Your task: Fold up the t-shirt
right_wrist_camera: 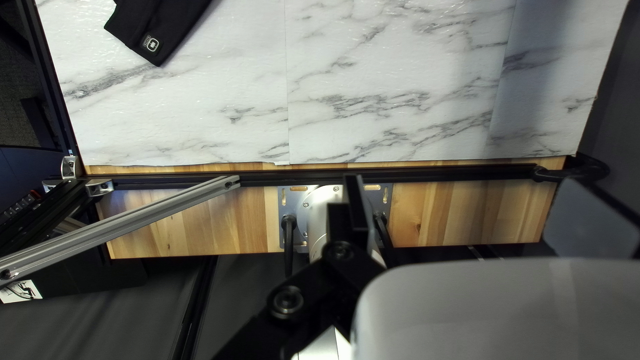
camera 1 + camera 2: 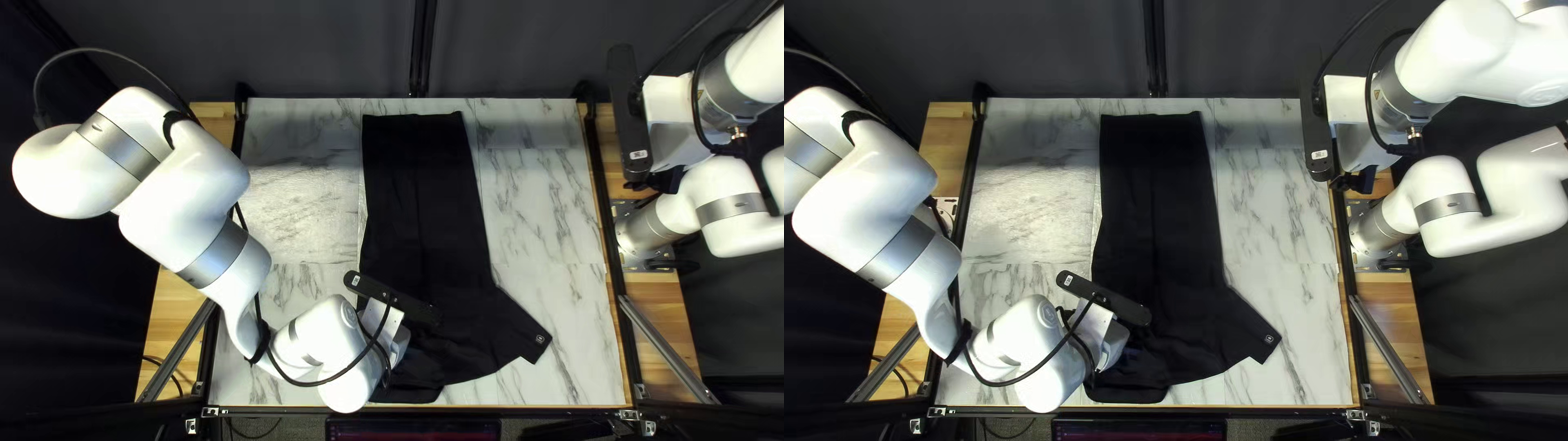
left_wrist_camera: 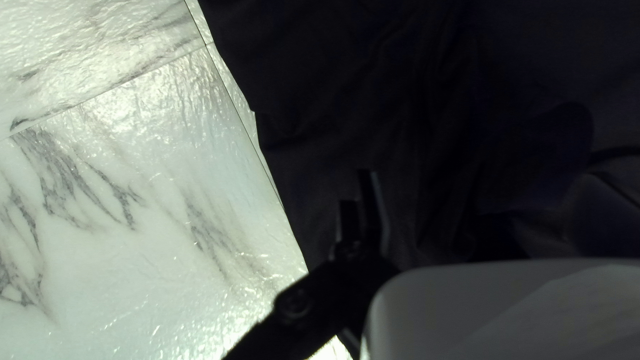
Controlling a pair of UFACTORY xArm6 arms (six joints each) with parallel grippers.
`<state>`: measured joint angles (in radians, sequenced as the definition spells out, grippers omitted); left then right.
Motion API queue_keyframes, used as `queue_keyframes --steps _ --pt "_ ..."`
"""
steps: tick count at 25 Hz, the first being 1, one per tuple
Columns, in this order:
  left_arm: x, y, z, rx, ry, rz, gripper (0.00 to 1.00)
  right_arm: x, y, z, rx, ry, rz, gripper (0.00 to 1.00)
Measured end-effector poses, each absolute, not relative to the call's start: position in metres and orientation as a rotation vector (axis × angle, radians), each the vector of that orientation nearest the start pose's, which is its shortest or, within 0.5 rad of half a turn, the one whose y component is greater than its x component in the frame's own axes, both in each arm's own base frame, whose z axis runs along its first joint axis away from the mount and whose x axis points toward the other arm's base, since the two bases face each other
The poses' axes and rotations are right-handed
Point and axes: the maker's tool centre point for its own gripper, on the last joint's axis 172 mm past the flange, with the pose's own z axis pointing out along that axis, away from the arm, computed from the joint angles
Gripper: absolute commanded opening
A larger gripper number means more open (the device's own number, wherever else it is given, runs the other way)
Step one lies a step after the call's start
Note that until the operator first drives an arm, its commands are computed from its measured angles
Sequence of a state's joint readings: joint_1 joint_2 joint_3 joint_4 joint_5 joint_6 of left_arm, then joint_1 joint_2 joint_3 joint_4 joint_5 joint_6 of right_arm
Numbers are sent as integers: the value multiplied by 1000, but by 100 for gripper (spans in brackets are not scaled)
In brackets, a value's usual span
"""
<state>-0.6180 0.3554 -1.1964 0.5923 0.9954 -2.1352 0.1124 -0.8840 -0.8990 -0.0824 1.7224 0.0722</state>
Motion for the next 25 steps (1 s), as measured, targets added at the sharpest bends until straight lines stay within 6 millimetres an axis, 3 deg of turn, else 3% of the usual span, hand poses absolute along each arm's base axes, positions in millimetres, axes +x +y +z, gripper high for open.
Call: queue_keyframes --steps 7,16,25 --pt "487 -215 98 -2460 -1389 -626 100 226 2 374 -3215 -41 -109 100" --pt "487 -239 78 -2569 -1115 -656 100 226 2 374 -3215 -41 -109 100" --pt "487 -239 77 -2572 -1100 -652 100 226 2 374 -3215 -41 -109 100"
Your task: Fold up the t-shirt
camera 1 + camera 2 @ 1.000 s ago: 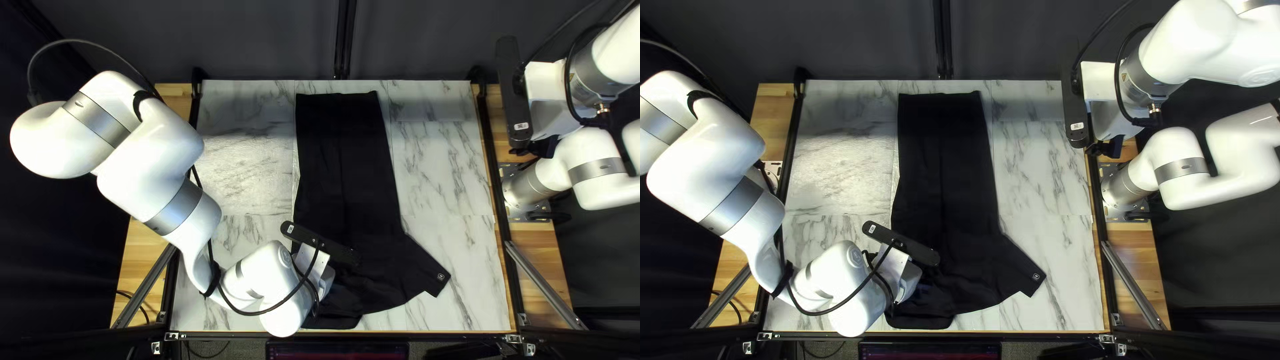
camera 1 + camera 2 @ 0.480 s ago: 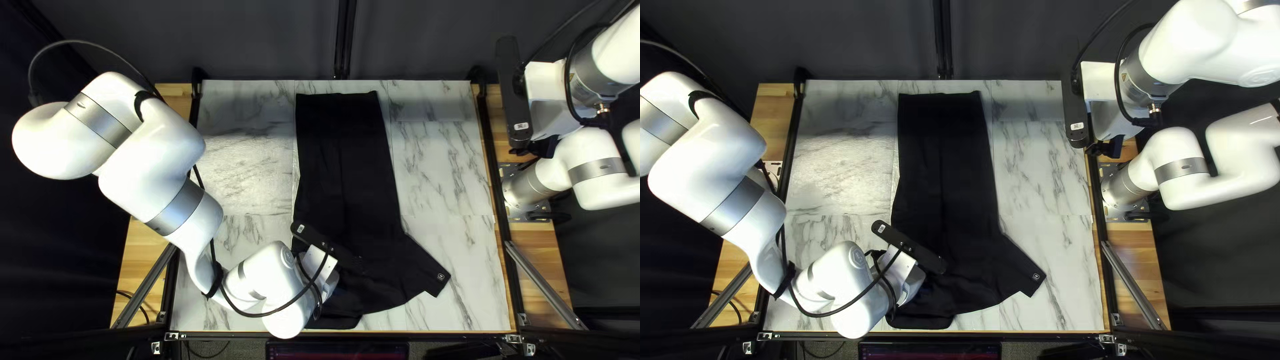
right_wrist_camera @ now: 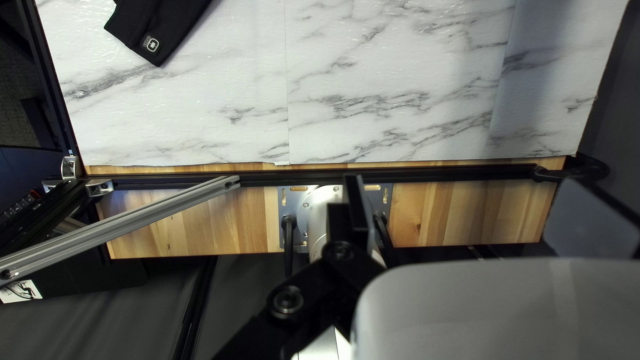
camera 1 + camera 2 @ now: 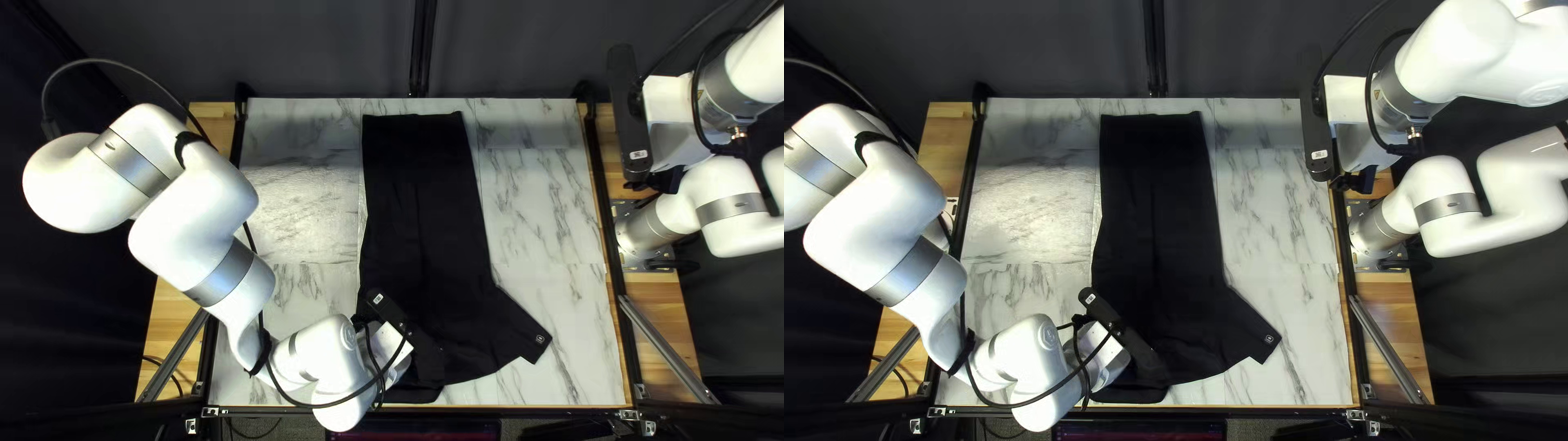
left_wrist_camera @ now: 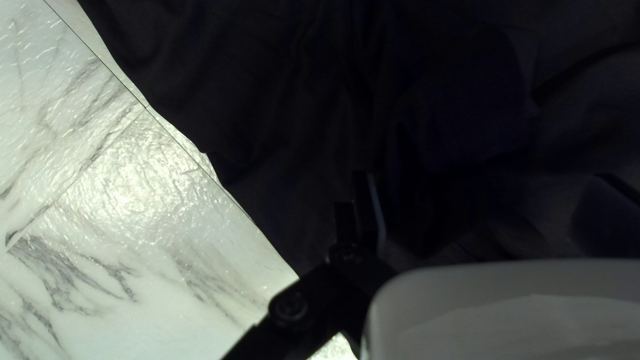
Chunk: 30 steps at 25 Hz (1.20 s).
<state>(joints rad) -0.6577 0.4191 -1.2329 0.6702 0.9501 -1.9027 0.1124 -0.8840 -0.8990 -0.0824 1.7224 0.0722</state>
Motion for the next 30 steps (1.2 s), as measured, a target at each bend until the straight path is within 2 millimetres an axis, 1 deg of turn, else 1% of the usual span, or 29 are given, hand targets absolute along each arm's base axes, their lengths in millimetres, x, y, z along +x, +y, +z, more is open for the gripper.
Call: queue_keyframes --steps 2,3,6,10,13,15,16,20,23,30 --pt "485 -238 80 -2570 -1105 -660 100 226 2 374 -3215 -41 -109 100" --pt "484 -238 88 -2569 -1108 -675 100 226 2 374 -3215 -41 -109 100" --pt "483 -231 123 -2558 -1060 -722 100 226 2 374 -3215 -41 -109 100" --pt "487 -218 168 -2554 -896 -745 100 226 2 374 -3215 -41 -109 100" --pt "496 -209 187 -2576 -766 -724 100 226 2 374 -3215 -41 -109 100" --pt "504 -205 190 -2607 -665 -685 100 226 2 374 -3215 -41 -109 100" --pt "507 -203 188 -2629 -612 -650 100 226 2 374 -3215 -41 -109 100" --pt "508 -202 170 -2765 -390 -447 100 226 2 374 -3215 -41 -109 100" --pt "510 -203 162 -2822 -344 -384 100 226 2 374 -3215 -41 -109 100" --pt "509 -204 162 -2830 -339 -378 100 226 2 374 -3215 -41 -109 100"
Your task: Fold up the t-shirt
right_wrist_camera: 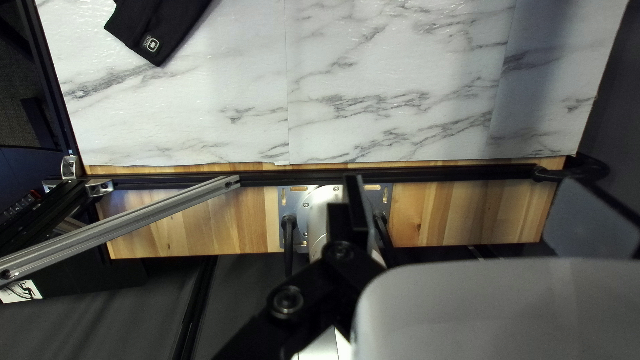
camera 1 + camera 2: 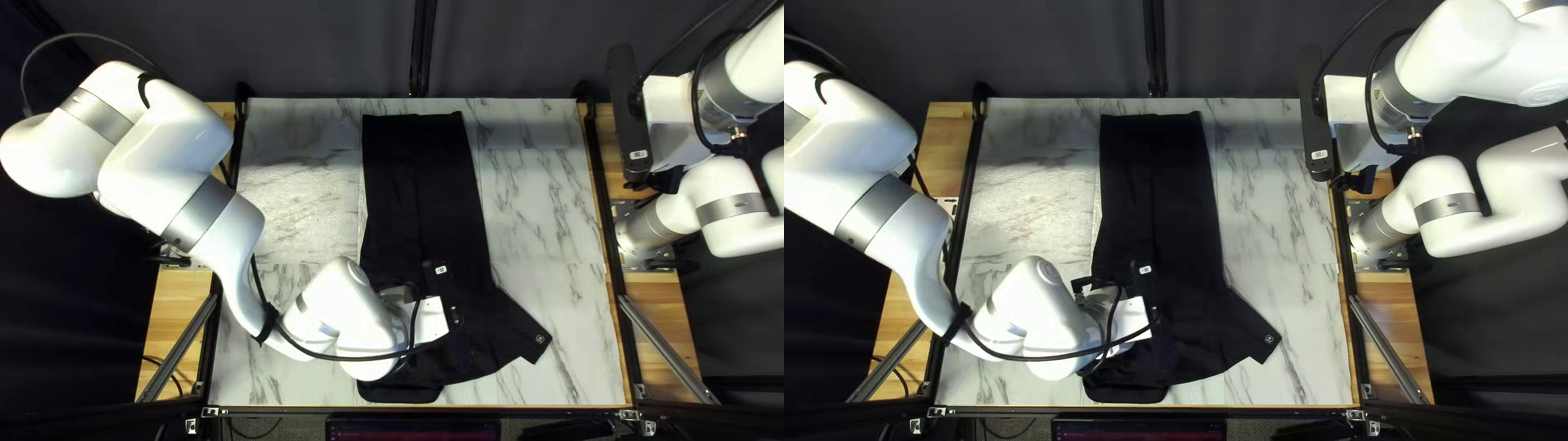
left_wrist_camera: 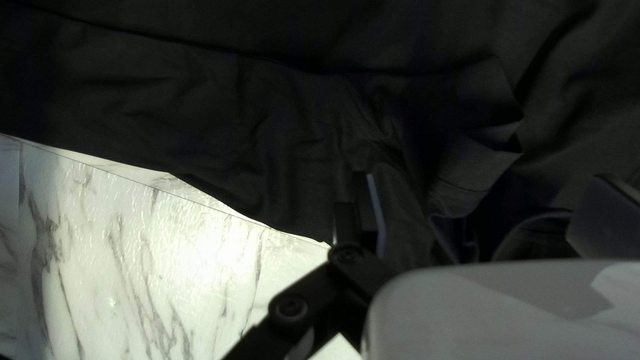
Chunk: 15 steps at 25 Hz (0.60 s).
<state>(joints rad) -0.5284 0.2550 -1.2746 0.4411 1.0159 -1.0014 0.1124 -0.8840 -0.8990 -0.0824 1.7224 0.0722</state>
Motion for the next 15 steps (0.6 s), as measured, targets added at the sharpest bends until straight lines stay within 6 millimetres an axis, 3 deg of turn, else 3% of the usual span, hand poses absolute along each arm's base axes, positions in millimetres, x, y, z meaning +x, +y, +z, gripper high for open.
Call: queue_keyframes --steps 4,8,15 --pt "508 -204 178 -2826 -285 -360 100 226 2 374 -3215 -41 -109 100" --pt "519 -211 191 -2838 -101 -252 100 226 2 374 -3215 -41 -109 100" --pt "533 -231 171 -2865 157 29 100 226 2 374 -3215 -41 -109 100"
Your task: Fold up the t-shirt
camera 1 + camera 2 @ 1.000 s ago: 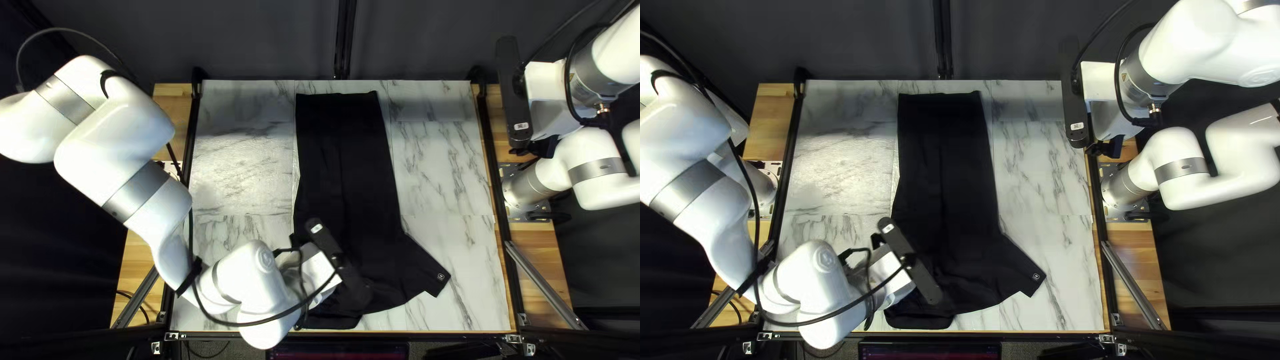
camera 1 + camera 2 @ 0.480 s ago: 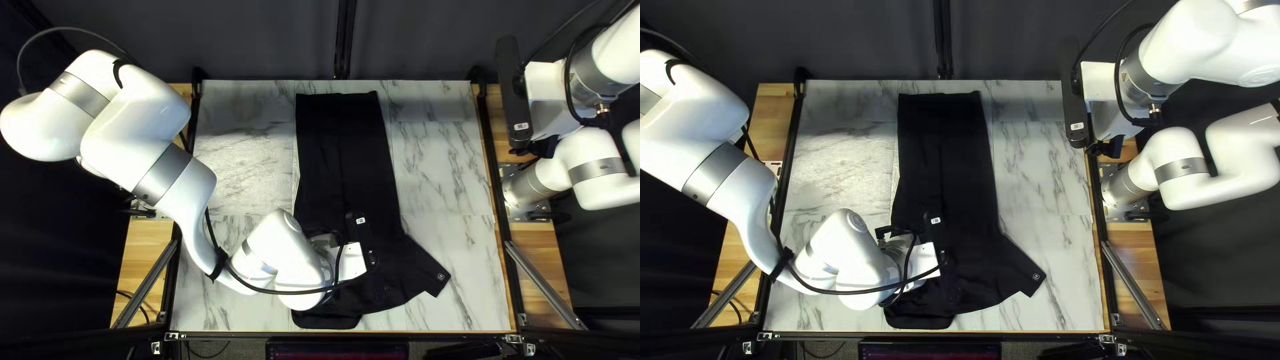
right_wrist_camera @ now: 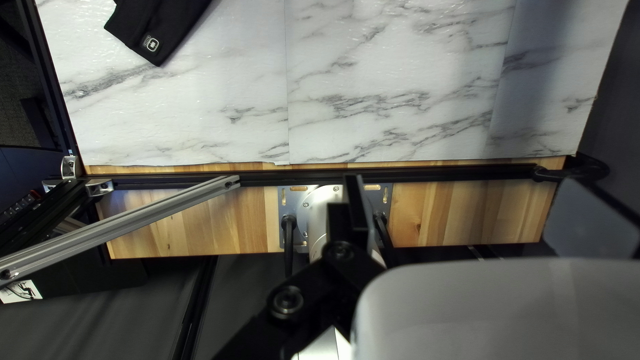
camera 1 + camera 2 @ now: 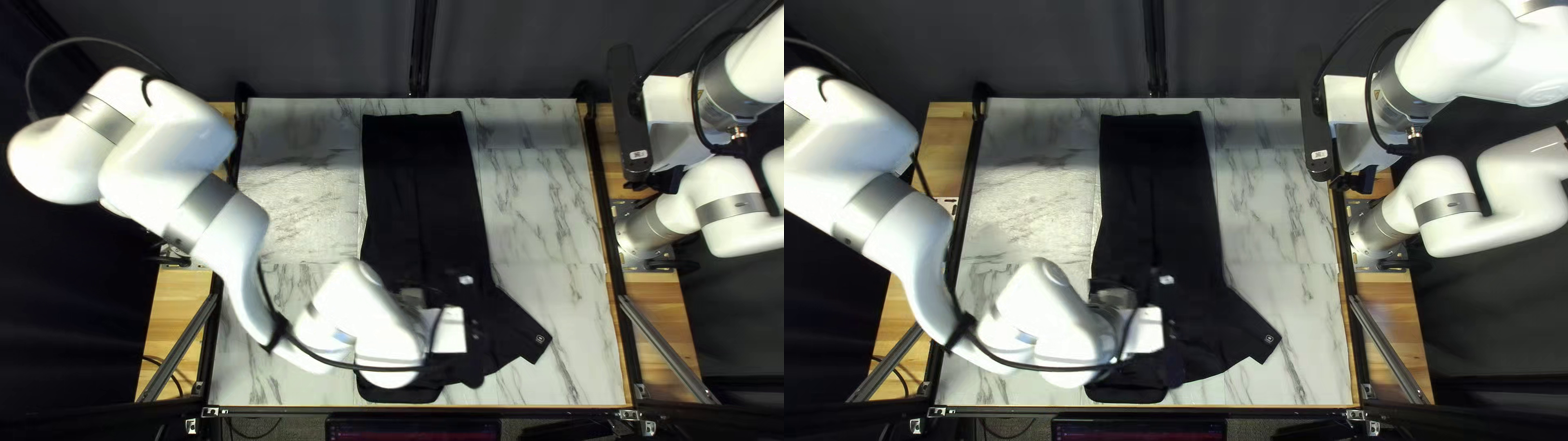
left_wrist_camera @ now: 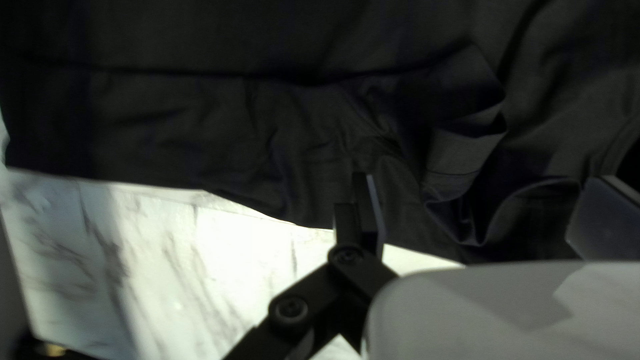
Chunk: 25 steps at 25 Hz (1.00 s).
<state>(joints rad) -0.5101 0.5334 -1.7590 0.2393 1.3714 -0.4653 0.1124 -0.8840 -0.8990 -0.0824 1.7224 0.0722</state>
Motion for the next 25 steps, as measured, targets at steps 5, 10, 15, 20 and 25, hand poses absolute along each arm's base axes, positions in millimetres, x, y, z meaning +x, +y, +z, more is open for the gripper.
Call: queue_keyframes --steps 5,10,15,20,25 --pt "542 -231 163 -2812 123 200 100 226 2 374 -3215 -41 -109 100" --pt "538 -227 158 -2783 93 261 100 226 2 374 -3215 -41 -109 100" --pt "532 -218 148 -2778 105 273 100 226 2 374 -3215 -41 -109 100" --pt "518 -204 149 -2818 114 213 100 226 2 374 -3215 -41 -109 100" --pt "530 -216 148 -2921 158 81 100 226 2 374 -3215 -41 -109 100"
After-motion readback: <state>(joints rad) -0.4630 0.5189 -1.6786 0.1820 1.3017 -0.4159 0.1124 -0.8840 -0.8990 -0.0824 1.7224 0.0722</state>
